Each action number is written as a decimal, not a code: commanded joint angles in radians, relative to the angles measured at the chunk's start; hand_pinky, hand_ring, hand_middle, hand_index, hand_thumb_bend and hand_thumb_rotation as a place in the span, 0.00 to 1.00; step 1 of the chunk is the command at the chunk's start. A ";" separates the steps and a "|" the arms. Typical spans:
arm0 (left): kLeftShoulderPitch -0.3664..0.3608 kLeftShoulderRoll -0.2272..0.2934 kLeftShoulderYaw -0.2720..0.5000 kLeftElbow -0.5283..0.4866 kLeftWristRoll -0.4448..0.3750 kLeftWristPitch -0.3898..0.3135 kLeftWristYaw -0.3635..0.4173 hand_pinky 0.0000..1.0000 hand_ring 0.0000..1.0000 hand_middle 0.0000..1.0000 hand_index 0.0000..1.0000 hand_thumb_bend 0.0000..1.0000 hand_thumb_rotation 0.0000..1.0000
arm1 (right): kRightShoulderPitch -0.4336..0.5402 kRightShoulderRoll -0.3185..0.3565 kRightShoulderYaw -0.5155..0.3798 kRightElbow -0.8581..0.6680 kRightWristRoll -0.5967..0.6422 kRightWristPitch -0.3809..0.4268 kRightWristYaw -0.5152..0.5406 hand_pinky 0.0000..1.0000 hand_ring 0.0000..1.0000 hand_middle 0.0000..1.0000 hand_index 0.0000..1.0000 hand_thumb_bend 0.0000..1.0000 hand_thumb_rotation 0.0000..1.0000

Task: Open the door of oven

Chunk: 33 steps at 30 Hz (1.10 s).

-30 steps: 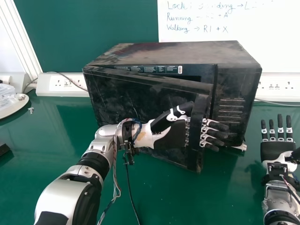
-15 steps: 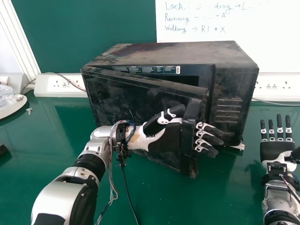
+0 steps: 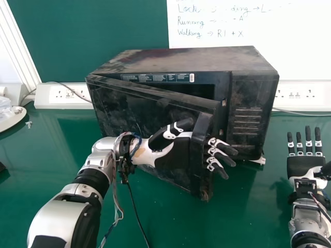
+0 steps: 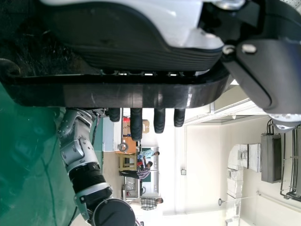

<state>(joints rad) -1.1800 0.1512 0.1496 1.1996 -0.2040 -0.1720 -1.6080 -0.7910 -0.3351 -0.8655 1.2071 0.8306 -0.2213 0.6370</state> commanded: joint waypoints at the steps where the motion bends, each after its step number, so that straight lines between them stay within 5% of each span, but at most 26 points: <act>1: 0.015 0.043 -0.006 -0.027 -0.043 0.001 -0.006 0.58 0.72 0.78 0.86 1.00 0.90 | -0.007 -0.003 0.002 -0.002 -0.006 -0.006 -0.007 0.65 0.69 0.80 0.89 1.00 0.93; 15: 0.098 0.148 -0.132 -0.116 -0.242 0.072 -0.006 0.52 0.63 0.76 0.83 0.96 0.86 | -0.009 -0.012 0.004 0.008 -0.009 -0.003 -0.019 0.54 0.60 0.72 0.82 1.00 0.90; 26: 0.174 0.206 -0.234 -0.277 -0.411 0.177 -0.006 0.33 0.45 0.56 0.70 1.00 0.93 | -0.010 -0.015 0.007 0.006 -0.010 -0.001 -0.027 0.52 0.57 0.67 0.76 1.00 0.89; 33: 0.225 0.270 -0.284 -0.375 -0.491 0.236 -0.006 0.32 0.42 0.52 0.65 1.00 0.91 | -0.012 -0.013 0.008 0.007 -0.012 -0.002 -0.036 0.52 0.57 0.68 0.77 1.00 0.90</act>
<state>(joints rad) -0.9538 0.3726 -0.1387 0.8462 -0.6407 0.0508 -1.6086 -0.7922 -0.3474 -0.8591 1.2075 0.8228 -0.2253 0.6098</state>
